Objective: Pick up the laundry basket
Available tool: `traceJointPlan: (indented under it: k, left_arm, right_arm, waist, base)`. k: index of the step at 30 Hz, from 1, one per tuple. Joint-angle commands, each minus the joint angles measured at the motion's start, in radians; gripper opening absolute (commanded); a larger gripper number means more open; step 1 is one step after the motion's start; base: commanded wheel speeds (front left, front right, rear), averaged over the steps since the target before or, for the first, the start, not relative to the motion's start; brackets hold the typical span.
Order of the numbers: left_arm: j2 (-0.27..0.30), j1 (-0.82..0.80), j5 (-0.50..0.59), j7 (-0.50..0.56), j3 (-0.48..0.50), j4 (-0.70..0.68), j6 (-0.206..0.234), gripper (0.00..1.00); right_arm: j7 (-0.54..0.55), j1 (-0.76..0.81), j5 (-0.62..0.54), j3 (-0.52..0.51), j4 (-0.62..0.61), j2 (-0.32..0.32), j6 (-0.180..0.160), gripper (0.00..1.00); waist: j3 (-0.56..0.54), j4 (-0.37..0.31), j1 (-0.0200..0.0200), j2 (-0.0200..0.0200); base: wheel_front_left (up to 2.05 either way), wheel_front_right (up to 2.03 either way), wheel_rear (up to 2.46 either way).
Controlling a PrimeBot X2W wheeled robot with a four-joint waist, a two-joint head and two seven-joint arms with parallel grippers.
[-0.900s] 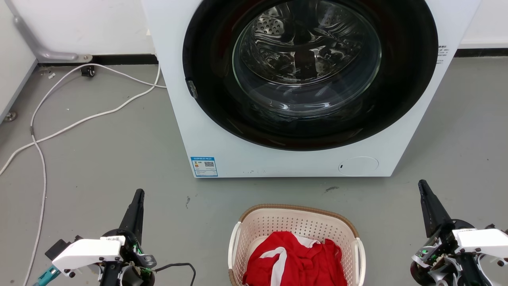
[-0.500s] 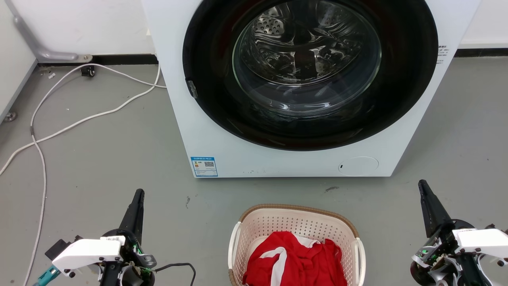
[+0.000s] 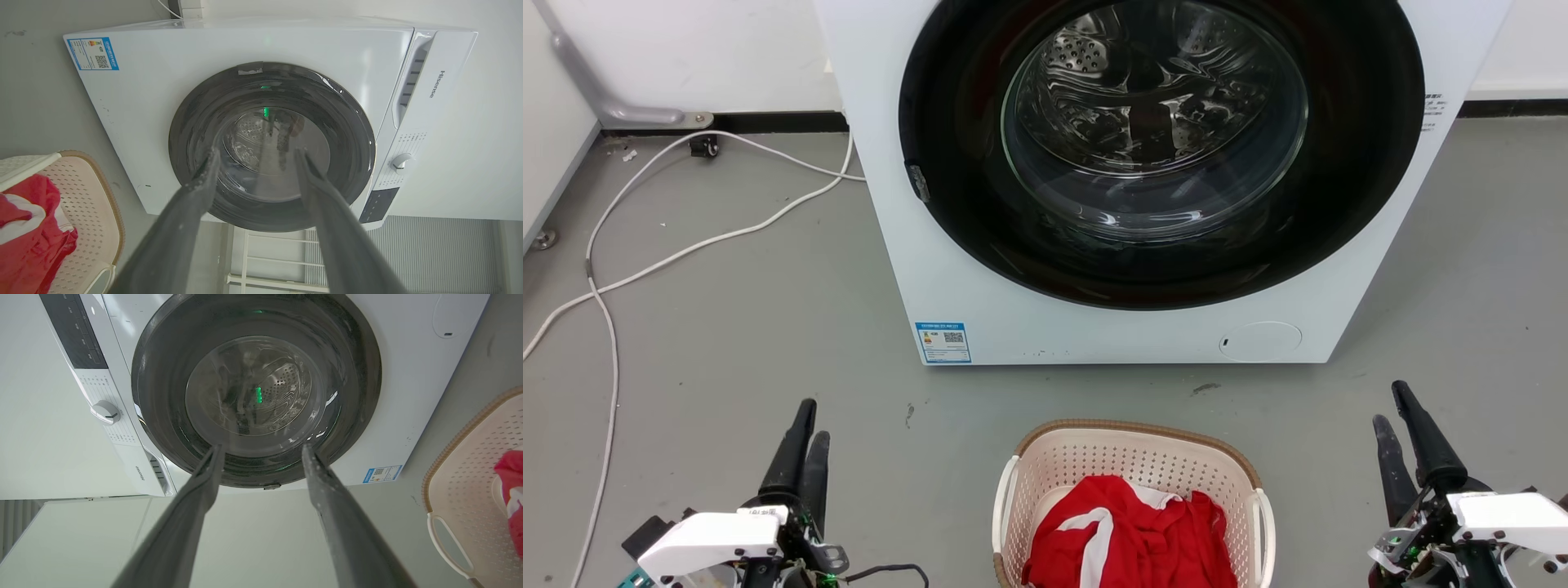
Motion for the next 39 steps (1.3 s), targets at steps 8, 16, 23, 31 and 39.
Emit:
traceJointPlan:
  k: [8, 16, 23, 31, 39]
  left_arm:
    - [0.003, -0.013, 0.172, -0.046, -0.004, -0.063, 0.007, 1.0]
    - [0.004, -0.002, 0.353, -0.082, -0.026, -0.112, 0.036, 1.0]
    - [0.004, 0.008, 0.497, -0.112, -0.048, -0.14, 0.055, 1.0]
    - [0.004, 0.016, 0.65, -0.143, -0.072, -0.151, 0.077, 1.0]
    - [0.006, 0.026, 0.78, -0.171, -0.09, -0.163, 0.098, 1.0]
  right_arm:
    - [-0.046, -0.01, -0.167, -0.01, -0.065, -0.002, 0.0, 1.0]
    - [-0.082, 0.004, -0.391, 0.009, -0.128, -0.002, 0.0, 1.0]
    - [-0.112, 0.019, -0.572, 0.022, -0.165, -0.003, 0.0, 1.0]
    - [-0.142, 0.033, -0.735, 0.022, -0.19, -0.003, 0.0, 1.0]
    - [-0.171, 0.044, -0.863, 0.034, -0.227, -0.004, 0.0, 1.0]
  waist:
    - [0.002, 0.0, 0.0, 0.0]
    - [0.005, 0.0, 0.0, 0.0]
    - [0.007, 0.001, 0.0, 0.0]
    - [0.009, 0.001, 0.0, 0.0]
    - [0.008, 0.001, 0.0, 0.0]
  base:
    - [0.0, 0.0, 0.0]
    - [0.0, 0.0, 0.0]
    - [0.0, 0.0, 0.0]
    - [0.0, 0.0, 0.0]
    - [0.0, 0.0, 0.0]
